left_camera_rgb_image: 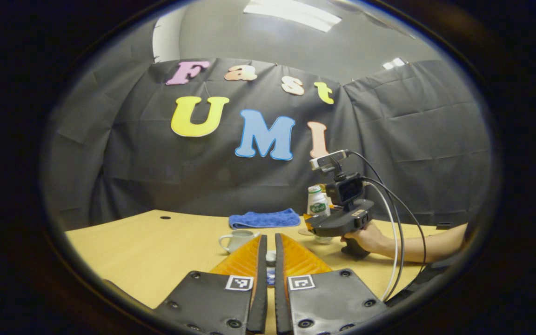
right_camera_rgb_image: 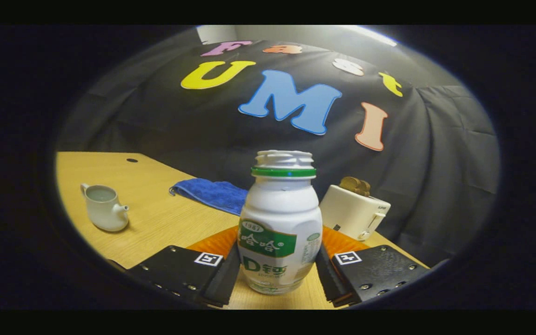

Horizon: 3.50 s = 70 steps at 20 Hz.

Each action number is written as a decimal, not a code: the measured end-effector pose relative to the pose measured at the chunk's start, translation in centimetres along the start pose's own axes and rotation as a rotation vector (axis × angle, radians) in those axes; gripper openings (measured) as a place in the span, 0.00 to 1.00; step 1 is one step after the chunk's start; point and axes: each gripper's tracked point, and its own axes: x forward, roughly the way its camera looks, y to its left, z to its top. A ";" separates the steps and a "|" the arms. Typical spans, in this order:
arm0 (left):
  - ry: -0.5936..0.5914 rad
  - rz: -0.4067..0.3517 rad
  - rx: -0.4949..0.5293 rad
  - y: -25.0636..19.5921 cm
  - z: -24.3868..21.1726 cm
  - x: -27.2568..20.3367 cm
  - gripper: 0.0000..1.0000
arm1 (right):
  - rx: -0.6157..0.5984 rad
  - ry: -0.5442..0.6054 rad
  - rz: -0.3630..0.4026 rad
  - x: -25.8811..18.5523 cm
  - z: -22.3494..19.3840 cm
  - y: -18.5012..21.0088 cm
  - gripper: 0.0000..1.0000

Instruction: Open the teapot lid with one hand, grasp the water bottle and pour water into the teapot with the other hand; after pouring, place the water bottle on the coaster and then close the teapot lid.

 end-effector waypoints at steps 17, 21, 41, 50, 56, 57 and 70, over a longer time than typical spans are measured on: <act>-0.004 -0.040 0.067 -1.9 -0.3 -0.9 0.10 | -0.525 -0.069 0.108 0.0 2.5 5.8 0.72; 0.003 -0.038 0.081 -1.8 -0.4 -0.9 0.13 | -0.642 -0.102 0.109 0.6 3.2 6.7 0.73; 0.017 0.007 0.130 -1.4 -0.9 -0.9 0.13 | -1.162 -0.254 0.063 1.2 5.7 9.4 0.72; 0.016 0.009 0.139 -1.5 -0.9 -1.0 0.13 | -1.313 -0.319 0.042 1.0 6.9 10.5 0.72; 0.010 0.012 0.140 -1.2 -0.6 -0.9 0.13 | -1.374 -0.348 0.031 0.9 7.2 10.7 0.72; 0.010 0.012 0.140 -1.2 -0.5 -0.8 0.13 | -1.378 -0.350 0.030 0.8 7.3 10.8 0.72; 0.009 0.015 0.144 -1.2 -0.6 -0.9 0.13 | -1.453 -0.384 0.005 1.3 9.0 10.9 0.72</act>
